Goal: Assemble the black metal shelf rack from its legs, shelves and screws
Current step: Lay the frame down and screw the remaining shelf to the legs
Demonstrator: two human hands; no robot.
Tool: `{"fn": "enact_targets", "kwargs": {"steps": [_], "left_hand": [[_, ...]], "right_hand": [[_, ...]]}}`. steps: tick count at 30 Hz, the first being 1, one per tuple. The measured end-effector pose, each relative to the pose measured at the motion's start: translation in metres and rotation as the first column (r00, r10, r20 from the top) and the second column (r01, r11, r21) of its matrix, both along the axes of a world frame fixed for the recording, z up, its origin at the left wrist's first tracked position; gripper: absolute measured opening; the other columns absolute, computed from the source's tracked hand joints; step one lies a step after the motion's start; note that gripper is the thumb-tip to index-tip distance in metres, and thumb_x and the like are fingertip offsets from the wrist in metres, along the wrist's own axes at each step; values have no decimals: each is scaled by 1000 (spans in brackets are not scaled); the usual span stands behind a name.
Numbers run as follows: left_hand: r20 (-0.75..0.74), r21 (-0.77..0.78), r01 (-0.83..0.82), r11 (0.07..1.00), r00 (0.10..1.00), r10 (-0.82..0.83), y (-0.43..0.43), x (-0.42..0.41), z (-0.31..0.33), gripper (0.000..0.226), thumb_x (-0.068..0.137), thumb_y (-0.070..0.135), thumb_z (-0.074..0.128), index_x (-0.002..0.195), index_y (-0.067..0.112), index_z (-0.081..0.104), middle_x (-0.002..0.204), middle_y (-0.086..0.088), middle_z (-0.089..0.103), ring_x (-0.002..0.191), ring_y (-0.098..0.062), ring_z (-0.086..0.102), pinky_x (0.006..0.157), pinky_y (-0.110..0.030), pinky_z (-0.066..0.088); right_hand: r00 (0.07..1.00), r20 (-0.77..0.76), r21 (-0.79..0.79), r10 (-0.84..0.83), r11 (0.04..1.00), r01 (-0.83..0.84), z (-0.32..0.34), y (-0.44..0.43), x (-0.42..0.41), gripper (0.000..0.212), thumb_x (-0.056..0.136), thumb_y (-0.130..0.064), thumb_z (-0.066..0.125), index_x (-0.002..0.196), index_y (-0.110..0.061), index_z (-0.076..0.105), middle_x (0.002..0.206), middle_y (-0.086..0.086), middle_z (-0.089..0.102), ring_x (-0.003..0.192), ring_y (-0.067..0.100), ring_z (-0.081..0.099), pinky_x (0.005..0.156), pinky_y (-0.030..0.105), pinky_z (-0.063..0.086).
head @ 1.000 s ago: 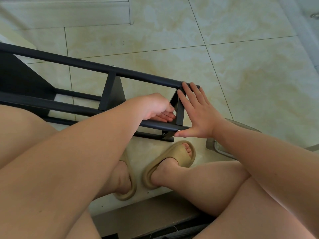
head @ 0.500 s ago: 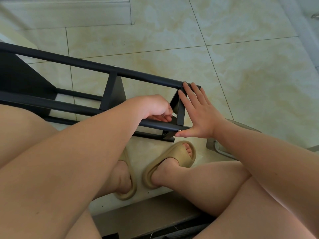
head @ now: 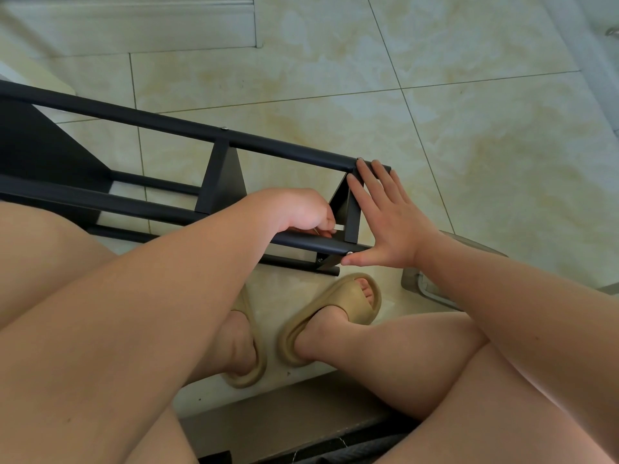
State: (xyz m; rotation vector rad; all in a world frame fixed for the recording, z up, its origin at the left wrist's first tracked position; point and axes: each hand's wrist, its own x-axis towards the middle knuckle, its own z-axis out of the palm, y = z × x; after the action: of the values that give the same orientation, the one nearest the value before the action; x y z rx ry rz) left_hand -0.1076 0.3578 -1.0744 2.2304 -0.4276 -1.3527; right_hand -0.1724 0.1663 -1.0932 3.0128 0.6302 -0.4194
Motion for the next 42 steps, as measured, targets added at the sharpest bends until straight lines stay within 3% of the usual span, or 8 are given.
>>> {"fn": "enact_targets", "kwargs": {"steps": [5,13,19,26,29,34,38,42], "left_hand": [[44,13,8,1000,999,-9,3,1,-3,14,101,24,55,103,21,69,116,-2,68,105,-23,58,97,-34,43],[56,94,154,984,986,-160,0,-2,4,27,102,24,51,118,13,70,126,-7,64,116,-28,57,103,-39,42],[323,287,158,945,913,-251,-1,2,26,25,94,8,49,69,12,53,69,-4,51,63,-21,48,62,-34,41],[466,313,158,937,834,-296,8,53,76,32,97,4,44,65,9,44,67,-5,45,61,-21,42,58,-31,35],[514,281,89,956,827,-228,17,75,75,17,100,11,44,86,12,53,83,-5,49,79,-25,47,69,-32,42],[461,299,40,953,869,-181,21,102,49,30,99,5,40,71,13,34,68,-3,36,58,-17,32,51,-28,23],[345,299,38,954,927,-145,16,121,23,26,100,8,40,75,11,47,69,-1,44,63,-17,44,57,-23,35],[26,247,141,959,988,-152,17,134,12,34,99,9,35,94,4,69,80,2,77,74,-14,73,81,-27,55]], "right_hand": [[1000,-14,-2,-3,1000,3,0,-1,0,135,68,-101,30,161,-10,-4,168,15,-13,154,34,-15,125,52,-5],[1000,-23,4,10,1000,-10,0,-1,0,135,68,-101,31,161,-10,-4,168,15,-13,154,35,-15,125,52,-4],[979,-199,-23,-39,999,35,20,1,9,144,56,-102,37,160,-18,-16,164,6,-28,151,27,-26,120,43,-19],[959,-232,28,-162,985,173,52,6,36,99,88,-65,59,162,-26,6,169,-3,12,156,26,0,124,44,6],[957,-244,-26,-158,987,156,61,8,56,93,91,-60,60,161,-25,10,166,1,21,154,27,11,122,46,15],[928,-315,-79,-197,980,182,59,9,86,83,92,-58,60,158,-24,24,148,4,47,138,29,41,112,44,31],[863,-432,-22,-262,960,280,43,15,104,57,89,-56,66,132,-22,52,113,0,60,106,25,58,86,36,44],[857,-459,34,-235,959,282,27,21,118,33,93,-50,64,97,-19,52,87,-4,52,87,22,52,71,34,38]]}}
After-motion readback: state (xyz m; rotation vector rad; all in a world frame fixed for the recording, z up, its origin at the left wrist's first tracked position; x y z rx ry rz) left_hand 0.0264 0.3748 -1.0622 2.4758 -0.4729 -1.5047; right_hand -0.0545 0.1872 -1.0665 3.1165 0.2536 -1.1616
